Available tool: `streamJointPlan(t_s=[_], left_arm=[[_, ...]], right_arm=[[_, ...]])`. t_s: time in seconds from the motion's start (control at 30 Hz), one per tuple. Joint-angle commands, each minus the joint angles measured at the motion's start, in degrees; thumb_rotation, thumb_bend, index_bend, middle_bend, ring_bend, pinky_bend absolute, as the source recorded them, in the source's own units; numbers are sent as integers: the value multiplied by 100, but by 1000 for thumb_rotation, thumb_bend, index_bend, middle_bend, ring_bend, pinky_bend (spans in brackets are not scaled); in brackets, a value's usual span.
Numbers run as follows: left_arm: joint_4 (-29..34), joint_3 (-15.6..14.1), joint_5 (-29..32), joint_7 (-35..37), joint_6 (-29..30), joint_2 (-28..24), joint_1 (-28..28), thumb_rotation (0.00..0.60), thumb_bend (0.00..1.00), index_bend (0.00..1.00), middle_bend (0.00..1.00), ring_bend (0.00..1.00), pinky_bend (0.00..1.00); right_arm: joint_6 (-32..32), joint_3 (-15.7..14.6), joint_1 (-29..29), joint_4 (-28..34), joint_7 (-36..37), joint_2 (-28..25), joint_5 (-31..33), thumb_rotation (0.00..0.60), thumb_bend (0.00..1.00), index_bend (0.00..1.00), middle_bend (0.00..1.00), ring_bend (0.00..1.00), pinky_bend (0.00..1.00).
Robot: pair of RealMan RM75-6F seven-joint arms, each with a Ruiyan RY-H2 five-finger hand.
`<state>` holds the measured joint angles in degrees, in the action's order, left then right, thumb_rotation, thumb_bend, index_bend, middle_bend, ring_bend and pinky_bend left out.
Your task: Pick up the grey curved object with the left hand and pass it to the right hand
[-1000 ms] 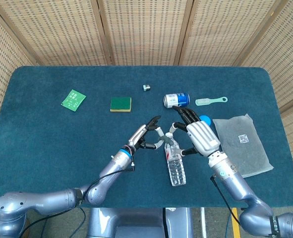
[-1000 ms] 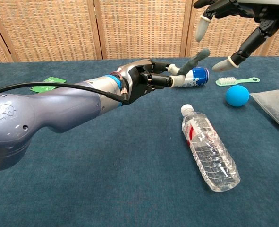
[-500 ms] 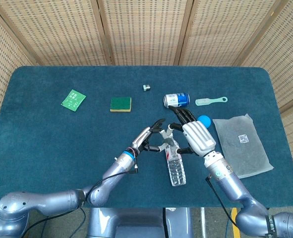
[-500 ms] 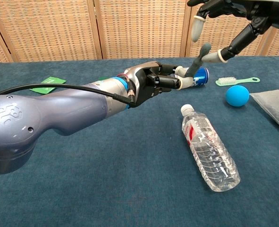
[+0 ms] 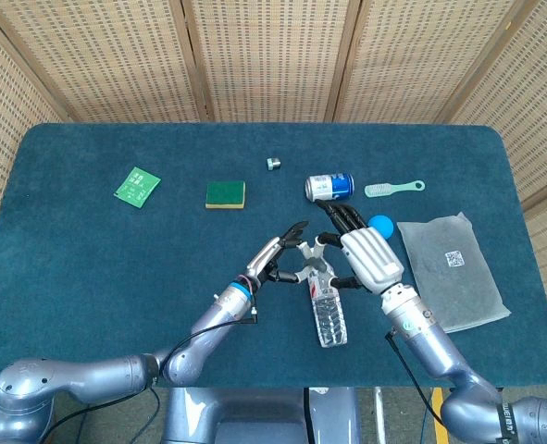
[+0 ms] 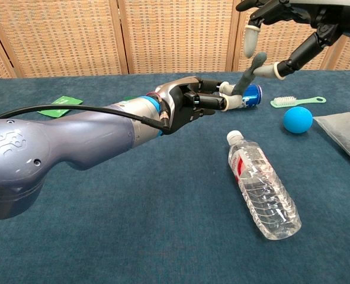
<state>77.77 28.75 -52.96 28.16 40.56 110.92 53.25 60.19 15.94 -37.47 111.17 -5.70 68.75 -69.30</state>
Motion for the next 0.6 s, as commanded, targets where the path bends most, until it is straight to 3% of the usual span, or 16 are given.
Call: streamJointPlan(t_s=[0.03,0.33,0.6], left_arm=[[-3,-8,-5,2,-2,7,-5,600,591,772,0,0,0],[50,3,-26,26,-3,-16,-32,600,590,772,0,0,0],[46,-3,-22,15,-15,-4,-24,600,590,772,0,0,0]], right_arm=[[2,-16,-1,6,13,-3,-13,600,437,550,5,0,0],[24,-75,-13,5,-34,-18,-30,600,502,570,24,0,0],[-1,-102,-43,16,-16,-29,-32,600,657,629,42,0,0]])
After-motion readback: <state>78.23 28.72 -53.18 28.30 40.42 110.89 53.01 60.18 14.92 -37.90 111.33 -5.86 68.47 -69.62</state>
